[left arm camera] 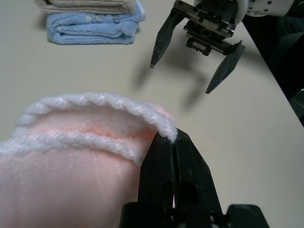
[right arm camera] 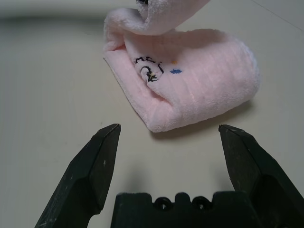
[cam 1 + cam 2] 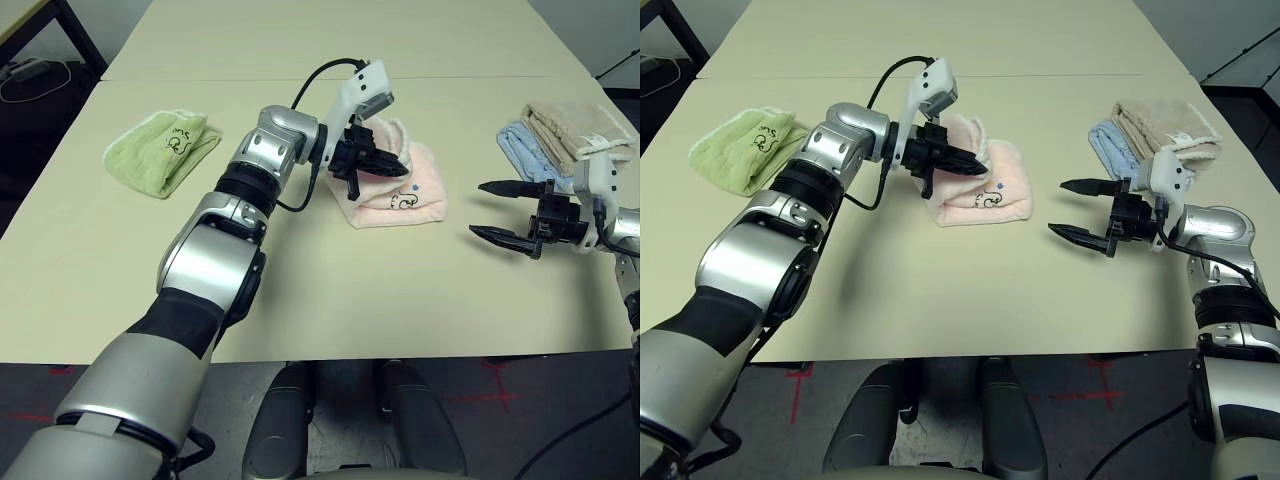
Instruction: Fold the towel and set it aside.
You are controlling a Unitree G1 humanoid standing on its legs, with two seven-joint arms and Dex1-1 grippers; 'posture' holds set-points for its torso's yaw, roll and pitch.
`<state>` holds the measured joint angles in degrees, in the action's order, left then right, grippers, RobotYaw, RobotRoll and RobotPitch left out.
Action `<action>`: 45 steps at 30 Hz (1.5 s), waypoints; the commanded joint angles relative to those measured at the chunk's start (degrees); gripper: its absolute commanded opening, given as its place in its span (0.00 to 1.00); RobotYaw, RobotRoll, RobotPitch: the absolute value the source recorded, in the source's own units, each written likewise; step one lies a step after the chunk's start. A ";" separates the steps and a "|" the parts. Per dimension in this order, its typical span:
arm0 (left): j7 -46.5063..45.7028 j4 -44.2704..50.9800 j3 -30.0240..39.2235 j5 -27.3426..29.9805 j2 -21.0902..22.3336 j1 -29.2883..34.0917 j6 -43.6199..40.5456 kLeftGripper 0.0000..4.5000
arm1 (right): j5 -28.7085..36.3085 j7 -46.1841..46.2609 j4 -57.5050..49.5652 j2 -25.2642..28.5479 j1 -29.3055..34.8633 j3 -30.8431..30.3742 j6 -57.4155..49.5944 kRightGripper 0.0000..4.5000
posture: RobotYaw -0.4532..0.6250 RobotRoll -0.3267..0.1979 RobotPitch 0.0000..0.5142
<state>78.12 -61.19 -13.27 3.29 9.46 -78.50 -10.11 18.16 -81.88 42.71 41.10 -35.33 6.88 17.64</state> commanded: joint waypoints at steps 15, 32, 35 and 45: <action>-3.91 -4.55 -0.06 -5.03 -5.34 -0.79 4.22 0.01 | -0.06 0.32 -1.06 0.77 0.89 0.44 -0.31 1.00 | 0.42 0.62 0.37; -7.55 -6.00 0.64 -7.27 -8.70 0.57 6.23 0.01 | 0.11 0.69 -3.03 1.56 2.27 0.63 -0.98 1.00 | 0.40 0.62 0.36; -7.04 -5.73 0.21 -7.63 -8.99 1.10 6.22 0.01 | 0.11 0.80 -3.25 1.54 2.34 0.61 -1.08 1.00 | 0.40 0.62 0.36; -11.38 -6.25 -0.09 -9.89 -8.70 2.90 6.59 0.50 | 0.04 1.06 -3.54 1.50 1.82 0.46 -1.66 1.00 | 0.40 0.62 0.36</action>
<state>67.45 -66.65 -12.76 -5.69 0.93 -75.84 -4.12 18.17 -80.88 40.24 41.85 -33.98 6.94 16.36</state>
